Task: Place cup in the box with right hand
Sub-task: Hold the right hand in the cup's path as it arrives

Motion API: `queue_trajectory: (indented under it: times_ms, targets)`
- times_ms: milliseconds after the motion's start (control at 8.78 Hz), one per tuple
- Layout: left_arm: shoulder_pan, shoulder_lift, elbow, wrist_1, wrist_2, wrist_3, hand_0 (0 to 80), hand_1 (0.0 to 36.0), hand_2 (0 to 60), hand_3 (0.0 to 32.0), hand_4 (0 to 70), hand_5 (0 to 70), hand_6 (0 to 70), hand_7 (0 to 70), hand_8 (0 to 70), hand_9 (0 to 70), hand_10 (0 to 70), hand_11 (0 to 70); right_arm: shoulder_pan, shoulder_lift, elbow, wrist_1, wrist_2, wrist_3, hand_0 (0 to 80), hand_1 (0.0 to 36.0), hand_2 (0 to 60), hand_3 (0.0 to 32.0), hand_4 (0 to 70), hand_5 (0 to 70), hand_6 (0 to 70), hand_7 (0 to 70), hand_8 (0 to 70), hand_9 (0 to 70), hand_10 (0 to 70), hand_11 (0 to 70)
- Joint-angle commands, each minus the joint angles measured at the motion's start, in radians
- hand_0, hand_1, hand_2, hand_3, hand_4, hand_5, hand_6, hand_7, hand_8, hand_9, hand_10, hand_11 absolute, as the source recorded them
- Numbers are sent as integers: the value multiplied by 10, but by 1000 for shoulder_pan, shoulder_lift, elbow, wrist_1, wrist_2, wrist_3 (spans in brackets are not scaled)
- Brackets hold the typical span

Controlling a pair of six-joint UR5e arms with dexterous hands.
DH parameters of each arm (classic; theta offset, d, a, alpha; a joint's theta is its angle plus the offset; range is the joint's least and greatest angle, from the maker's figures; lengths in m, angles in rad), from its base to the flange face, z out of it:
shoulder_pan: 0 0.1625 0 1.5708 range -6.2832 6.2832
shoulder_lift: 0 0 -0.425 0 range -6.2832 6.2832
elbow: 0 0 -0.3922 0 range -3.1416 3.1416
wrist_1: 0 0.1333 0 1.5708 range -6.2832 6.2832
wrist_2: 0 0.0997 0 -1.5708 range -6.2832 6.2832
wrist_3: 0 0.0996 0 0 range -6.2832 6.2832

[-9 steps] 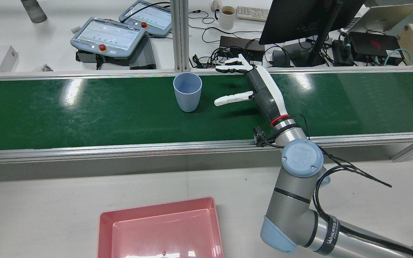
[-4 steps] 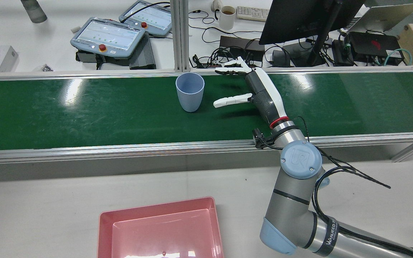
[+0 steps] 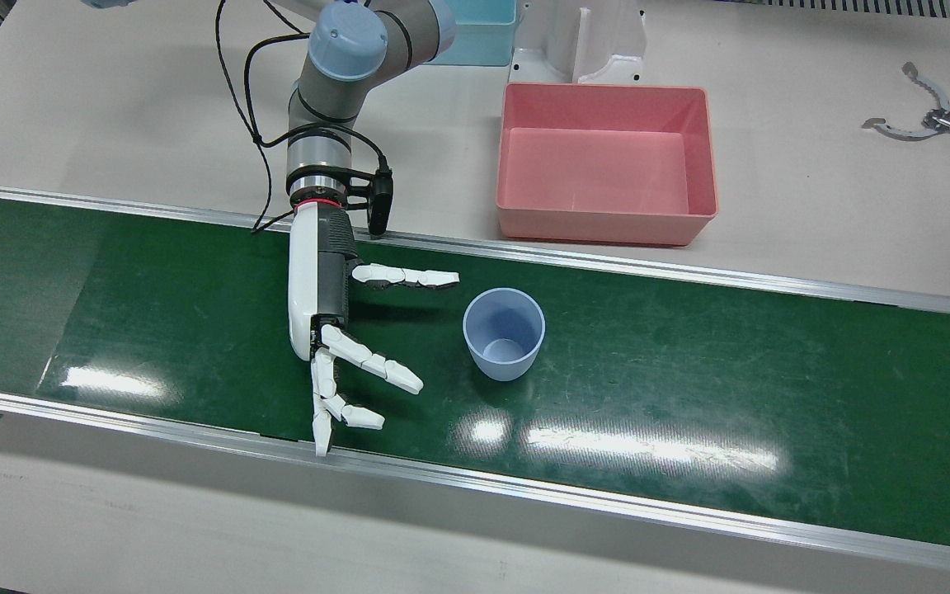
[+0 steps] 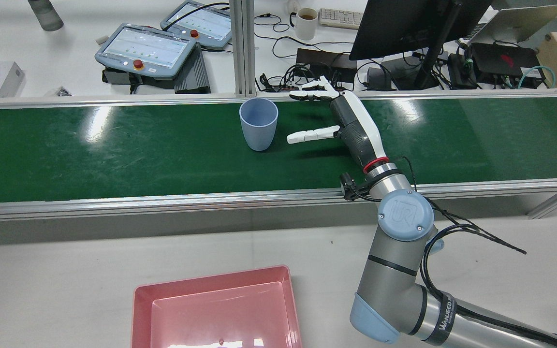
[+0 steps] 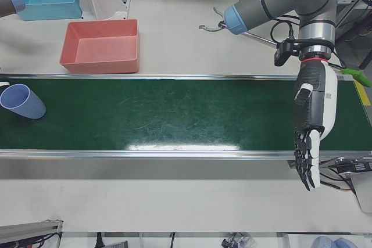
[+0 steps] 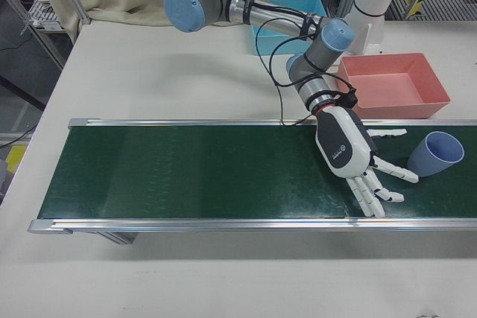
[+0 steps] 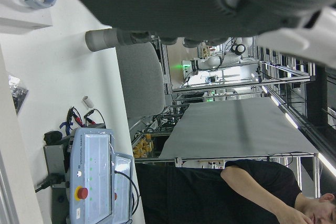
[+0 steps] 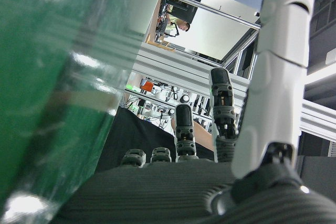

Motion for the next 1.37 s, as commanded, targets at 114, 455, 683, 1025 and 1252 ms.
queue_trajectory:
  times_ms: [114,455,683,1025,1252]
  targets:
    - [0,0,0,0,0,0,0,0,0,0,0,0,0,0,0,0,0,0,-1,4,-1,0,0,0,577,191,30,6,291,55,70,372,4,60,17,46]
    - [0,0,0,0,0,0,0,0,0,0,0,0,0,0,0,0,0,0,-1,2,-1,0,-2,0,560,172,13,60,272,50,61,354,2,56,14,40]
    - [0,0,0,0,0,-1,0,0,0,0,0,0,0,0,0,0,0,0,-1,2,-1,0,-2,0,552,166,18,76,262,48,58,349,1,55,13,37]
    - [0,0,0,0,0,0,0,0,0,0,0,0,0,0,0,0,0,0,-1,2,-1,0,-2,0,545,160,16,80,260,47,58,354,1,56,12,36]
    - [0,0,0,0,0,0,0,0,0,0,0,0,0,0,0,0,0,0,-1,4,-1,0,-2,0,548,164,24,70,266,48,61,360,2,58,16,41]
